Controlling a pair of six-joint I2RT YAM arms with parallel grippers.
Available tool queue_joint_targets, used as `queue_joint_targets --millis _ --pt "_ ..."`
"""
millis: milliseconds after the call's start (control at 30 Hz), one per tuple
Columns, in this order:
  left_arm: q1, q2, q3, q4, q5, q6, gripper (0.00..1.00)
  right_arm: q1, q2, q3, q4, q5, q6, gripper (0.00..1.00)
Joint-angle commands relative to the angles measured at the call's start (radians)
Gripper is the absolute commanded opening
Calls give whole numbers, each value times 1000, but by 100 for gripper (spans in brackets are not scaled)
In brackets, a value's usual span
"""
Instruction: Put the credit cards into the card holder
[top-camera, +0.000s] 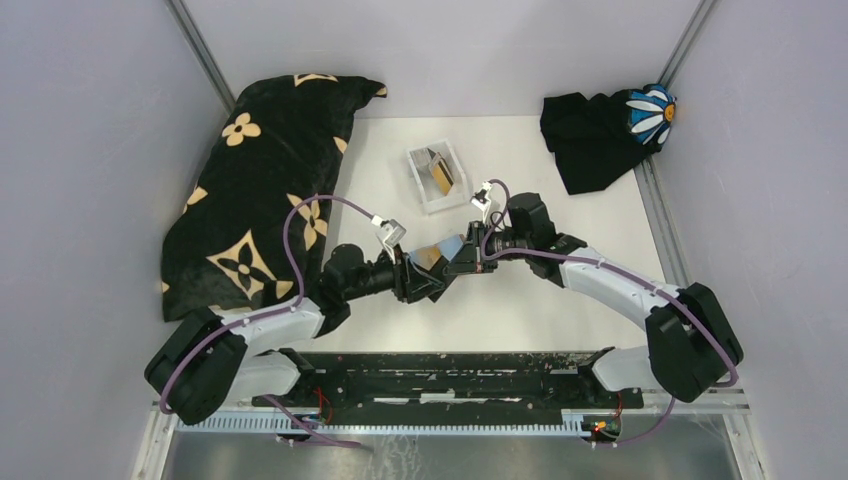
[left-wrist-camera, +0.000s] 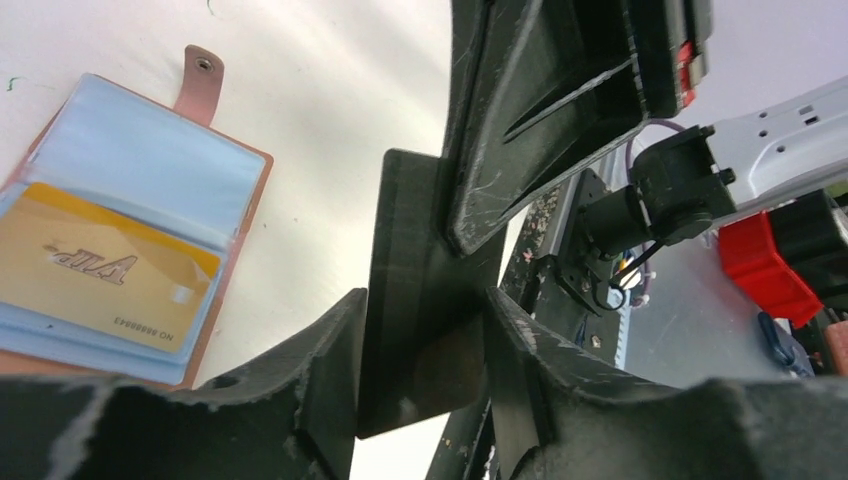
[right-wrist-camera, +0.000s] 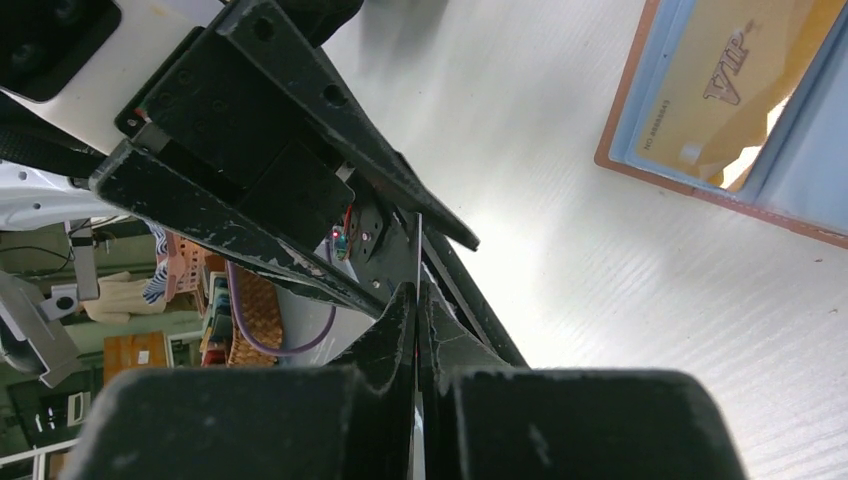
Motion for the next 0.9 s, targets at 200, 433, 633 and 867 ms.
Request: queue_joint_targets --millis 200,433,633,867 --pt "31 4 9 157 89 -51 27 -25 42 -20 117 -57 27 1" --pt "57 47 -18 225 100 -82 3 -31 72 -35 165 -60 45 1" --pt "68 90 -57 268 -32 -147 3 -35 63 -18 102 56 3 36" --pt "66 160 -105 338 -314 -308 3 -36 49 23 40 255 -67 49"
